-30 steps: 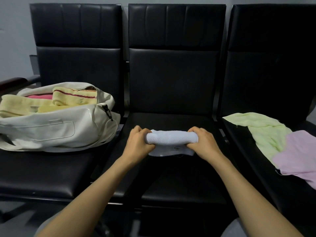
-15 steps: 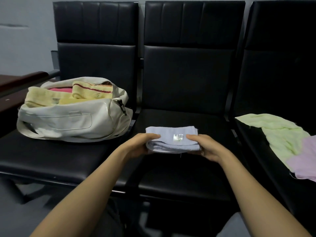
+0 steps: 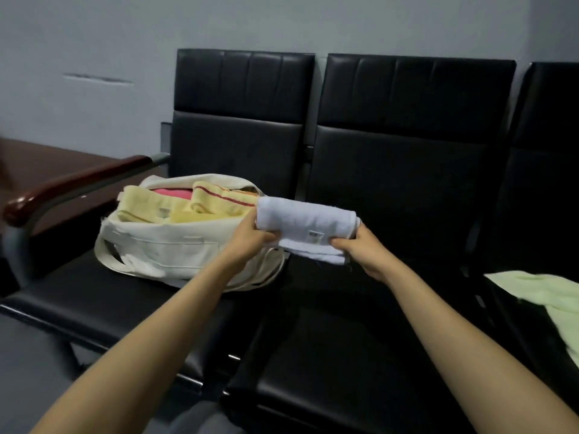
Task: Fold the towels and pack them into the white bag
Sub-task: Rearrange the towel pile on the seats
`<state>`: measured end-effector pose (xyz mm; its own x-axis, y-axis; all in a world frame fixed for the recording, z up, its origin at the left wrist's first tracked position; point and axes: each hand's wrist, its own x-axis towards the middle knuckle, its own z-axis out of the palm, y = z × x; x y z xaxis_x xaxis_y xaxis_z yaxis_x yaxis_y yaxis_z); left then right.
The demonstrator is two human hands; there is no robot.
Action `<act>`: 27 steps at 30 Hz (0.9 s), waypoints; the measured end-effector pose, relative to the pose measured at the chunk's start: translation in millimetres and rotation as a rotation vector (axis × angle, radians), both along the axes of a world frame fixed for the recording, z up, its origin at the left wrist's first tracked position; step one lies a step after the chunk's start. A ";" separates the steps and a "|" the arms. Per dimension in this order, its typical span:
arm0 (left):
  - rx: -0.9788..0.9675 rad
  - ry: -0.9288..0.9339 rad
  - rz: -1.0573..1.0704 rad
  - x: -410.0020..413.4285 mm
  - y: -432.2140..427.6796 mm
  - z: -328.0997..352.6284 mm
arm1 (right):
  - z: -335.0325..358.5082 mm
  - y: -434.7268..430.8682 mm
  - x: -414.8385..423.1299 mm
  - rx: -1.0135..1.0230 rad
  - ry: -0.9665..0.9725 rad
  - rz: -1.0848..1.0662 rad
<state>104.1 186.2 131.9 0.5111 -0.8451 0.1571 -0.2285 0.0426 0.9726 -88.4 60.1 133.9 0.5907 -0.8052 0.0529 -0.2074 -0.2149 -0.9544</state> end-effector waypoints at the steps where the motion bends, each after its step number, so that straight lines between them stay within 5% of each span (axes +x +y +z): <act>1: -0.031 -0.050 0.048 17.2 2.5 12.2 | 10.9 -4.5 21.7 -0.035 0.000 0.026; 10: 0.065 -0.318 0.338 158.5 40.9 61.7 | 56.7 1.0 186.6 -0.279 0.039 0.151; 20: 0.446 -0.294 0.506 263.8 36.1 54.7 | 57.6 8.0 292.9 -0.085 0.189 0.175; 23: 0.600 -0.472 0.606 283.9 32.4 45.8 | 52.1 10.0 310.0 -0.163 0.195 0.191; 27: 0.574 -0.615 0.746 296.0 27.4 39.6 | 41.9 11.2 332.6 -0.346 0.177 0.199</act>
<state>400.1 213.6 171.5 0.8888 -0.3885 0.2430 -0.4575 -0.7231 0.5175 244.2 71.3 175.7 0.7570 -0.6271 0.1835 -0.2832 -0.5681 -0.7727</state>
